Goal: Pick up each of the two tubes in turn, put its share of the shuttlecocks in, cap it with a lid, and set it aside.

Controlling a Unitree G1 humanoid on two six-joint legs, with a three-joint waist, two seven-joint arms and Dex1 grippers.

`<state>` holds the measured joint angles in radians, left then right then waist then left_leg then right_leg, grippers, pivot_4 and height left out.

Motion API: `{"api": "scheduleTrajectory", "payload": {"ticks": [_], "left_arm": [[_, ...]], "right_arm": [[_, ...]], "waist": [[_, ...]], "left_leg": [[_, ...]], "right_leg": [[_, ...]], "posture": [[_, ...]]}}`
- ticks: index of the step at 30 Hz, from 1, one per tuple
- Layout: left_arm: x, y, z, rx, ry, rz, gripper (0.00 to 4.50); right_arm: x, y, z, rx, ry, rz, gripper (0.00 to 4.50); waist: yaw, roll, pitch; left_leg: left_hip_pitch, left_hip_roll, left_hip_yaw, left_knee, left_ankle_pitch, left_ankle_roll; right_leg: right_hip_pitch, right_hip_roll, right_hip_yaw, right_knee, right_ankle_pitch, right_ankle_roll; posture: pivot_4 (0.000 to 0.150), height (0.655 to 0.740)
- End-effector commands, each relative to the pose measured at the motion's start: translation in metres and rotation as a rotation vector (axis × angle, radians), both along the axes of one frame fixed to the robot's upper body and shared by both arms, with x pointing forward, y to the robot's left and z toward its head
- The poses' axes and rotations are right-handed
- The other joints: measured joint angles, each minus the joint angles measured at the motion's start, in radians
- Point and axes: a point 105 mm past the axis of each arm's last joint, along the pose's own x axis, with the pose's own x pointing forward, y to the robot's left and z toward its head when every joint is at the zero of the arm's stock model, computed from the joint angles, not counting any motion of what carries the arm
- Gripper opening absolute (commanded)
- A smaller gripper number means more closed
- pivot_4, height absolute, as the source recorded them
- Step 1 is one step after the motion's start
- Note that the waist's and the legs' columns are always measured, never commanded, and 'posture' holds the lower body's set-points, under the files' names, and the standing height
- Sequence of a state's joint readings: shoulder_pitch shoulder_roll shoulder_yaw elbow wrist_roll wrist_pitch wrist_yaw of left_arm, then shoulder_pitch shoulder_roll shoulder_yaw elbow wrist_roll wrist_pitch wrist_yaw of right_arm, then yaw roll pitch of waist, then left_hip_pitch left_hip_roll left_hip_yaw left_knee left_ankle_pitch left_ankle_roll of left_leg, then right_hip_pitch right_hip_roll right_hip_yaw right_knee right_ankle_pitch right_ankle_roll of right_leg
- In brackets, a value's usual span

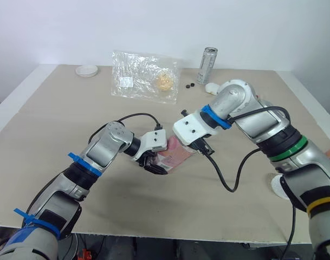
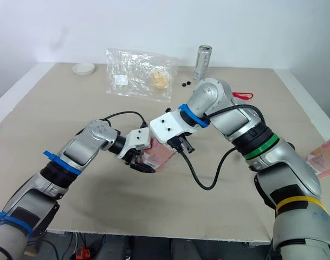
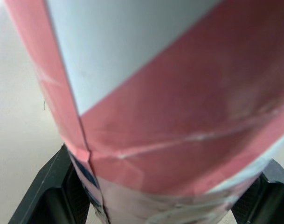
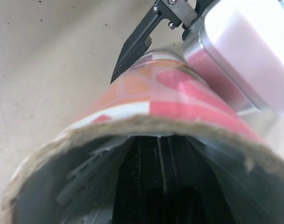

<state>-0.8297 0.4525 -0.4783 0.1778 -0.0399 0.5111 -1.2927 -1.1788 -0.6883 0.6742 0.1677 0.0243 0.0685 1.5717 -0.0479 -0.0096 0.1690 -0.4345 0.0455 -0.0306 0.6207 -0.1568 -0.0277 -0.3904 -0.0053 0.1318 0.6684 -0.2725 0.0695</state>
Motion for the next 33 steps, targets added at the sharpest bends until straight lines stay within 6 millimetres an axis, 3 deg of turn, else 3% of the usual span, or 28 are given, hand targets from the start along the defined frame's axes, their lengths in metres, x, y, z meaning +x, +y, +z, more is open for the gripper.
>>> {"api": "scheduleTrajectory", "payload": {"ticks": [1, 6, 10, 19, 33], "left_arm": [[-0.002, -0.005, -0.007, 0.014, 0.005, 0.0, 3.35], [-0.003, -0.005, -0.009, 0.015, 0.011, 0.001, 3.35], [-0.003, -0.001, -0.012, 0.02, 0.018, 0.008, 3.35], [0.0, 0.006, -0.013, 0.027, 0.018, 0.027, 3.35], [0.0, -0.002, -0.01, 0.018, 0.009, 0.013, 3.35]], "right_arm": [[-0.005, 0.0, -0.029, -0.11, 0.075, 0.036, 0.1], [-0.005, 0.001, -0.028, -0.094, 0.084, 0.036, 0.1], [-0.014, 0.002, -0.006, 0.006, 0.129, 0.027, 0.1], [-0.019, -0.006, 0.018, 0.087, 0.134, -0.008, 0.1], [-0.016, -0.001, -0.018, 0.002, 0.173, 0.002, 0.1]], "waist": [[0.0, 0.0, 0.0], [-0.001, 0.0, -0.001], [0.0, 0.0, -0.001], [0.002, 0.0, -0.001], [0.001, 0.0, -0.001]], "left_leg": [[0.001, 0.0, 0.0, 0.0, 0.0, 0.0], [0.005, 0.001, 0.001, 0.0, 0.0, 0.0], [0.005, 0.001, 0.001, 0.0, 0.0, 0.0], [-0.003, 0.0, 0.0, -0.001, 0.0, 0.0], [-0.002, 0.0, -0.001, -0.001, 0.0, 0.0]], "right_leg": [[0.001, 0.0, 0.0, 0.0, 0.0, 0.0], [0.003, 0.0, 0.0, 0.0, 0.0, -0.001], [0.002, 0.0, 0.0, 0.0, 0.0, -0.001], [-0.002, 0.0, 0.0, 0.0, -0.001, 0.0], [-0.001, 0.0, 0.0, 0.0, -0.001, 0.0]], "posture": [[0.15, 0.74], [0.15, 0.74], [0.15, 0.74], [0.15, 0.74], [0.15, 0.74]]}}
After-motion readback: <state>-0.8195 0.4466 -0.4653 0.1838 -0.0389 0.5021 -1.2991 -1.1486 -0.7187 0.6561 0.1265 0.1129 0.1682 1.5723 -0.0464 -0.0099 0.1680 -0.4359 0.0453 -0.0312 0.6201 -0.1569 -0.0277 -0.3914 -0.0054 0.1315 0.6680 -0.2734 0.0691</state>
